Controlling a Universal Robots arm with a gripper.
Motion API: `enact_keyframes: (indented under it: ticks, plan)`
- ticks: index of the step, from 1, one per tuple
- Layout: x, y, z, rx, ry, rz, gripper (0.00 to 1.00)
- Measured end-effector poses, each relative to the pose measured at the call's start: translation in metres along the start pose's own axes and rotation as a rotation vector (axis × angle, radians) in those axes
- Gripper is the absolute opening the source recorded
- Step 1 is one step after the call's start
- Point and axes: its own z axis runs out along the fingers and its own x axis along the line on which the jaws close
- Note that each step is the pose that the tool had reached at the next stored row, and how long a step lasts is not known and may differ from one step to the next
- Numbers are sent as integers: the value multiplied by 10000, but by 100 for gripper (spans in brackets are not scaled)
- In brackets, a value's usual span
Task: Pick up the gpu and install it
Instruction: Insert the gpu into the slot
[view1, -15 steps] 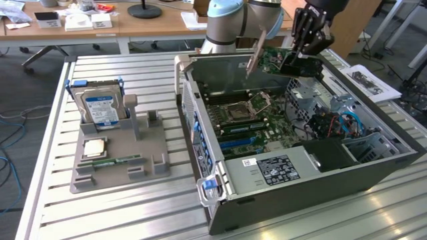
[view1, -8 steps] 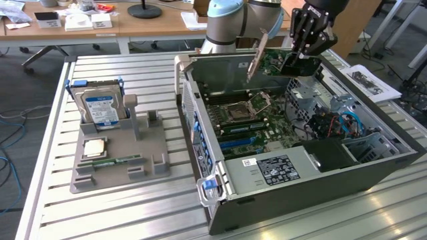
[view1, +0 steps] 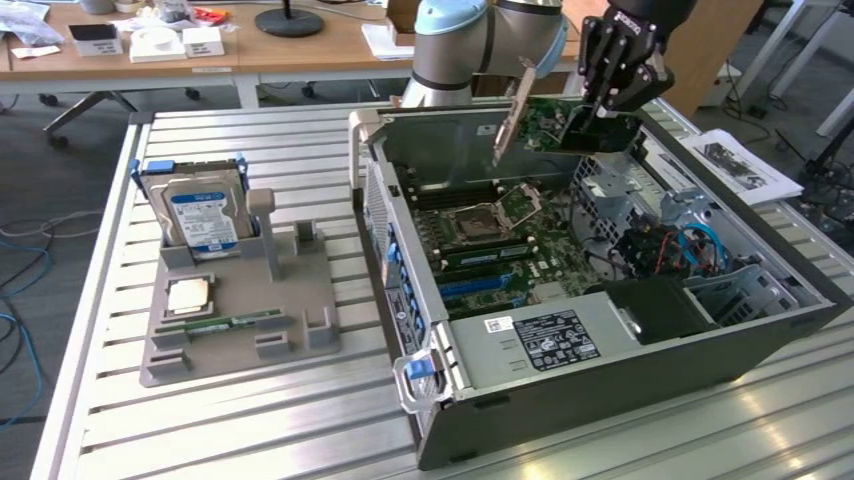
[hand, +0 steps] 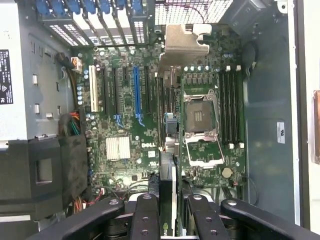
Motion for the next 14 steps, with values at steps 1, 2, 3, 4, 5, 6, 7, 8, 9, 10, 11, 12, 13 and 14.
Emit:
enact_keyframes:
  ticks: [1,2,3,4,5,6,7,8,9,10,11,12,13,14]
  plan:
    - [0,2,2,30,-4,-3,27]
    - [0,5,6,99,-10,-8,27]
    - [1,8,10,191,-16,-17,27]
    - [1,11,13,296,-22,-29,27]
    - [1,14,18,389,-30,-40,27]
    - [2,17,22,470,-36,-51,27]
    - [2,20,26,532,-40,-57,27]
    - [2,23,30,582,-43,-64,27]
    - [2,25,33,629,-46,-71,27]
    - [3,25,37,674,-49,-84,27]
    - [3,25,41,716,-51,-115,27]
    - [2,25,44,741,-53,-146,27]
    - [3,24,45,751,-52,-168,27]
    - [3,24,46,753,-53,-177,27]
